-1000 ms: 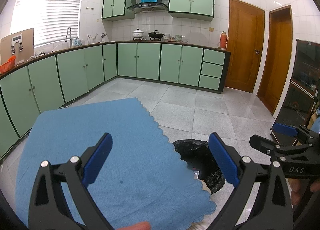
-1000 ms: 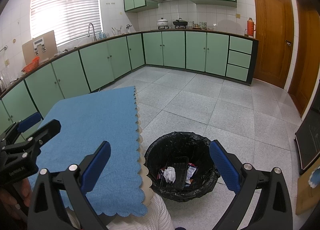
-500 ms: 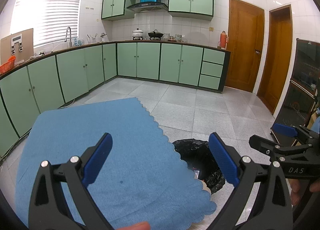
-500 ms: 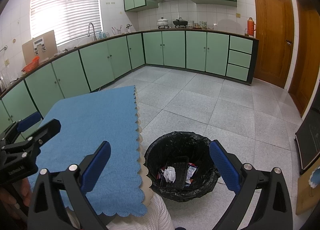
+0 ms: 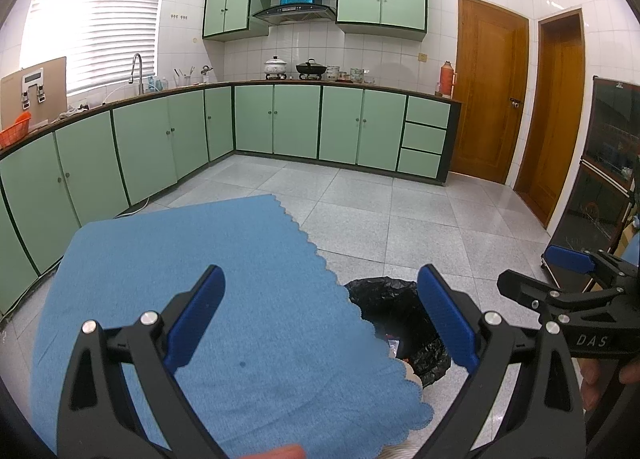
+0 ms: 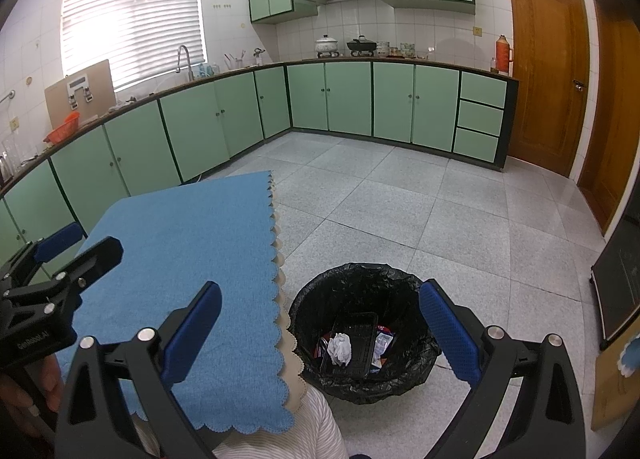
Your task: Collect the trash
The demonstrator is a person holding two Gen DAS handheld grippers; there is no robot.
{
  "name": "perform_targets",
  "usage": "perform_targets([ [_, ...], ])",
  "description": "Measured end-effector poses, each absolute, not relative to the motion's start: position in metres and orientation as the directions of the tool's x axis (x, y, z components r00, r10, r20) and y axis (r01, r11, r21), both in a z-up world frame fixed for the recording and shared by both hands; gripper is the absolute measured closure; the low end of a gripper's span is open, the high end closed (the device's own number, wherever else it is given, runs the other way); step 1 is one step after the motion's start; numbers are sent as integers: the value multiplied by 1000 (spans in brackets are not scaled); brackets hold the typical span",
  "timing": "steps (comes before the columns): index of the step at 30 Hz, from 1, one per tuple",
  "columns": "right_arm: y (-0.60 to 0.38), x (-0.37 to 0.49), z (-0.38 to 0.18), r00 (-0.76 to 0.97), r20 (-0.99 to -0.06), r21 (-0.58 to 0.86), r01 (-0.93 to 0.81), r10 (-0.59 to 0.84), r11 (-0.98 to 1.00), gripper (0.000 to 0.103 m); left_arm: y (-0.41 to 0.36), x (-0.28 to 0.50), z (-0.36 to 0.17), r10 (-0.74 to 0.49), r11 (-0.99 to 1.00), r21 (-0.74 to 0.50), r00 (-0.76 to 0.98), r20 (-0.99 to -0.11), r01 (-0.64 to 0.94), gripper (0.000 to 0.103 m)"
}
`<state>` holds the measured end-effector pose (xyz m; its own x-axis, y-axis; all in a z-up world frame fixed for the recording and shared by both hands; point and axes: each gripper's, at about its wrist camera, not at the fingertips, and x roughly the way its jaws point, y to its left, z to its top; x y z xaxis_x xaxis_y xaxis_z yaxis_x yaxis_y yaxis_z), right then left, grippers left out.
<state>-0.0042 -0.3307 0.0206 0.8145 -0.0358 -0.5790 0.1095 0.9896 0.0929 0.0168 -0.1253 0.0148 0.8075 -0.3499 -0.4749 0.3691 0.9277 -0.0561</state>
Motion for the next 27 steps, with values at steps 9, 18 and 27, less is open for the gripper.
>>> perform_targets([
  [9, -332, -3, 15, 812, -582, 88, 109, -38, 990, 6, -126, 17, 14, -349, 928, -56, 807, -477, 369, 9],
  [18, -337, -1, 9, 808, -588, 86, 109, -38, 990, 6, -125, 18, 14, -349, 928, -53, 807, -476, 369, 9],
  [27, -339, 1, 4, 805, -592, 85, 109, -38, 990, 6, -125, 19, 9, -346, 929, -57, 804, -484, 365, 9],
])
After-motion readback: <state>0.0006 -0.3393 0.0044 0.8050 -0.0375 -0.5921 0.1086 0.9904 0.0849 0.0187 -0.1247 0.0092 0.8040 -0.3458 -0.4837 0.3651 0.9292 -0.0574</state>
